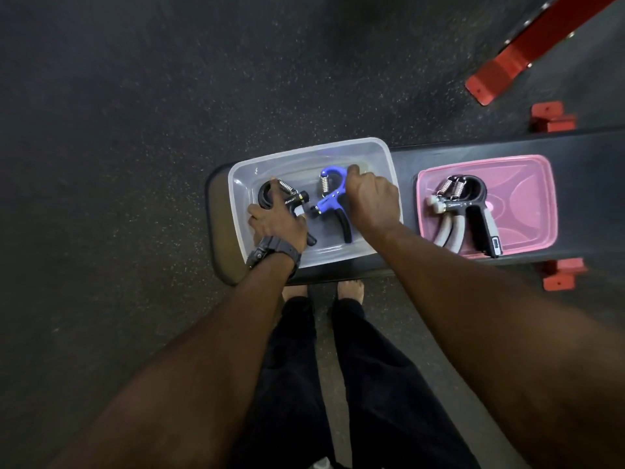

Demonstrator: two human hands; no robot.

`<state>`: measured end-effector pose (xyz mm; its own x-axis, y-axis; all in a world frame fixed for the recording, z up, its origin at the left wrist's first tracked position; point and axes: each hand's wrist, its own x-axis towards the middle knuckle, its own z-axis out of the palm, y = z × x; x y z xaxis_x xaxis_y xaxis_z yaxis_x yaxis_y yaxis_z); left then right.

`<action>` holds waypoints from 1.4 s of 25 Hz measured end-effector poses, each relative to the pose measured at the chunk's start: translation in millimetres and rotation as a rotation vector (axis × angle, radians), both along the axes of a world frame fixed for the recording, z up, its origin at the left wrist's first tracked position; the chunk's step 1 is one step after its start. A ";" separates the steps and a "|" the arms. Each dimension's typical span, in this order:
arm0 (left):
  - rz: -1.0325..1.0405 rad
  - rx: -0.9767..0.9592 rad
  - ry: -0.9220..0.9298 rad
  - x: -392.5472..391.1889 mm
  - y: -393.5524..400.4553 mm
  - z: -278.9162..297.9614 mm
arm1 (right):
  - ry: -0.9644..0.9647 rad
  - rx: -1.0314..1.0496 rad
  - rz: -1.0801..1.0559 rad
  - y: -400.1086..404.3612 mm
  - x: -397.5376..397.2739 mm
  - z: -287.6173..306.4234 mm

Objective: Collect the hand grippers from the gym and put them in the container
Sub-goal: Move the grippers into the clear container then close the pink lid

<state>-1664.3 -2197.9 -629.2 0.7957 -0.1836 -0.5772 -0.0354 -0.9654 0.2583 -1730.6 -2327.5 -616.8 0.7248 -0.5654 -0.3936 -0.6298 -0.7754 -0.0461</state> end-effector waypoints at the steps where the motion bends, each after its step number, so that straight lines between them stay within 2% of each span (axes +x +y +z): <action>1: -0.008 0.015 -0.008 -1.4 0.3 -1.3 | 0.010 0.000 0.025 -1.5 0.4 -2.2; 10: 0.014 0.031 -0.050 -3.8 2.3 -9.1 | 0.108 0.061 0.066 0.4 -6.1 -10.4; 12: -0.022 0.005 -0.125 -3.1 3.1 -5.5 | 0.101 0.064 0.046 1.2 -7.1 -8.9; 14: -0.066 -0.114 -0.239 -3.5 3.5 -1.0 | 0.038 0.101 0.001 1.6 -5.9 -5.5; 16: -0.014 -0.373 -0.184 -3.2 2.1 5.7 | -0.111 0.208 -0.101 6.9 -8.0 -5.2; 18: 0.221 -0.555 0.069 -6.5 -0.3 20.1 | -0.267 0.445 -0.314 15.5 -9.9 5.7; 19: 0.339 -0.598 0.192 -9.4 -1.8 29.1 | -0.311 0.567 -0.473 19.9 -9.6 15.1; 21: 0.456 -0.635 0.309 -15.8 -3.5 40.0 | -0.322 0.758 -0.740 28.5 -10.9 31.0; 26: 0.543 -0.649 0.355 -20.9 -9.0 46.9 | -0.391 0.923 -0.927 42.3 -20.0 40.0; 31: 0.434 -0.722 0.270 -46.3 -61.4 64.3 | -0.584 0.951 -1.041 -2.4 -47.0 69.8; 35: 0.179 -0.732 0.324 -103.9 -127.3 80.3 | -0.735 0.860 -1.166 -69.0 -113.4 69.5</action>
<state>-1768.1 -2325.2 -548.9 0.6631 -0.4894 -0.5664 0.2873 -0.5323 0.7963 -1844.0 -2396.5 -547.3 0.2479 -0.7208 -0.6473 -0.4732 0.4930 -0.7301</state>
